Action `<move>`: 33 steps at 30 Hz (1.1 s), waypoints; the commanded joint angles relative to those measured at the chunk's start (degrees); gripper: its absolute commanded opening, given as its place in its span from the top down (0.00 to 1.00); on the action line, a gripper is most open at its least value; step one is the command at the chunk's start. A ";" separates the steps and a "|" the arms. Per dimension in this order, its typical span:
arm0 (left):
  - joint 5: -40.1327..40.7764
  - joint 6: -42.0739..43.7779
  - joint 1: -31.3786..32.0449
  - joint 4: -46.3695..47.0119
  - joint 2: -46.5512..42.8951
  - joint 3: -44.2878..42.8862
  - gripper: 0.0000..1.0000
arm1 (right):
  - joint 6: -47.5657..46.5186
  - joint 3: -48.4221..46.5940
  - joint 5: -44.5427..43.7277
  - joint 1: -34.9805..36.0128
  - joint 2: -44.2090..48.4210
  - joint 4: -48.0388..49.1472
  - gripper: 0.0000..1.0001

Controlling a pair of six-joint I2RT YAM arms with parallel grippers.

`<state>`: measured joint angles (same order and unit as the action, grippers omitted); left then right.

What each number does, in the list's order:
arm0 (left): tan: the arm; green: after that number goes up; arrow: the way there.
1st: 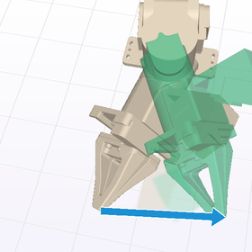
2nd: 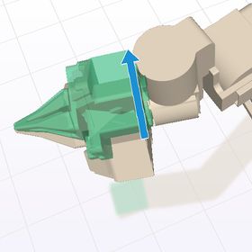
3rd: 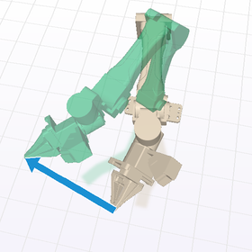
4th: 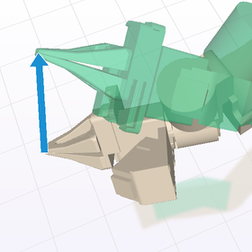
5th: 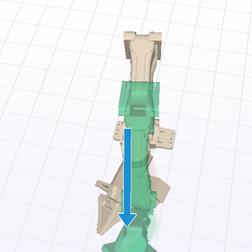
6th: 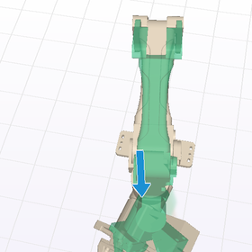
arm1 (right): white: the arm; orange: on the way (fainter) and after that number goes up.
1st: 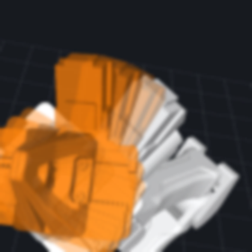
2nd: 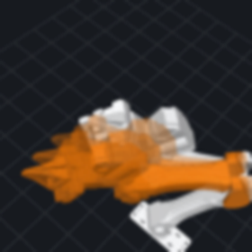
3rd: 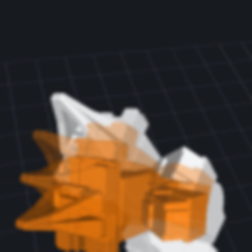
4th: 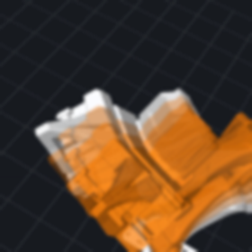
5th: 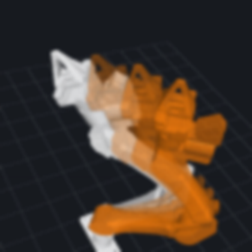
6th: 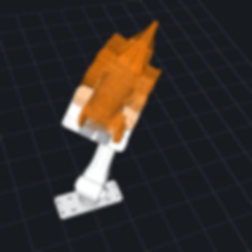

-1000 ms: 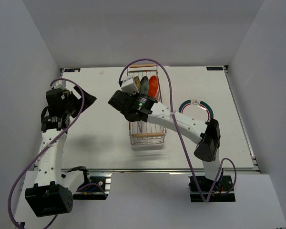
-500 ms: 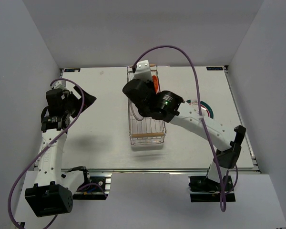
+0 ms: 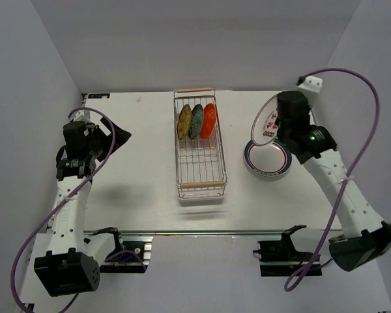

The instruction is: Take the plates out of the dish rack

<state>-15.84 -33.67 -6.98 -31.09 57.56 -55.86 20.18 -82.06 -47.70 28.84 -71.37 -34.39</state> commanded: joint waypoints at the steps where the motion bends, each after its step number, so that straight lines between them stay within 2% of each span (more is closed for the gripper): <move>1: -0.77 0.45 0.22 0.50 -0.17 -0.48 0.02 | 3.36 3.83 10.24 -7.36 3.87 7.32 1.00; 2: -0.78 0.53 0.22 0.33 0.01 -0.74 0.02 | 4.24 5.14 12.18 -8.96 3.61 7.84 1.00; 3: -0.69 0.62 0.22 0.16 0.10 -0.92 0.02 | 4.68 7.94 16.02 -14.02 3.26 8.28 1.00; 5: -0.43 0.71 0.22 -0.11 0.36 -1.01 0.02 | 6.44 10.42 18.95 -17.05 1.16 9.94 1.00; 6: -0.42 0.71 0.22 0.15 0.36 -0.92 0.02 | 6.71 13.30 23.40 -21.67 0.54 11.44 1.00; 9: -0.77 0.89 0.22 0.68 0.53 -0.57 0.02 | 8.29 17.36 33.33 -26.27 -1.31 16.43 1.00; 11: -1.30 1.06 0.22 1.03 0.88 -0.57 0.02 | 8.64 22.89 36.26 -29.87 -1.14 21.01 1.00; 15: -2.35 1.33 0.22 2.00 1.50 -0.31 0.02 | 8.21 30.72 44.61 -33.23 -1.22 32.69 1.00; 18: -4.37 1.76 0.22 3.67 2.03 0.22 0.02 | 8.90 35.91 46.91 -34.99 -0.52 38.68 1.00; 24: -7.71 2.38 0.22 5.69 3.26 0.75 0.02 | 9.96 41.54 51.74 -37.89 -1.57 42.21 1.00; 26: -8.50 2.64 0.22 5.87 3.70 0.66 0.02 | 10.66 42.51 52.97 -38.50 -2.27 42.48 0.86; 27: -8.68 2.65 0.22 5.78 4.22 0.57 0.02 | 10.75 42.77 53.59 -38.60 -3.15 42.39 0.76; 29: -9.30 2.73 0.22 5.78 4.75 0.40 0.02 | 10.75 43.13 54.73 -39.03 -4.03 42.13 0.66; 31: -10.00 2.73 0.22 5.60 5.54 0.13 0.02 | 10.67 43.22 55.61 -39.12 -5.35 41.52 0.46; 32: -10.27 2.82 0.22 5.43 5.89 -0.22 0.02 | 10.58 43.21 55.87 -39.12 -5.88 41.25 0.41; 33: -10.27 3.00 0.22 4.82 6.16 -1.26 0.02 | 10.40 43.21 56.05 -39.12 -6.40 41.07 0.22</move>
<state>-23.97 -31.75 -6.98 -26.70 63.26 -55.72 30.94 -39.40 4.99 -10.13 -76.84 4.08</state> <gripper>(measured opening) 0.982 0.685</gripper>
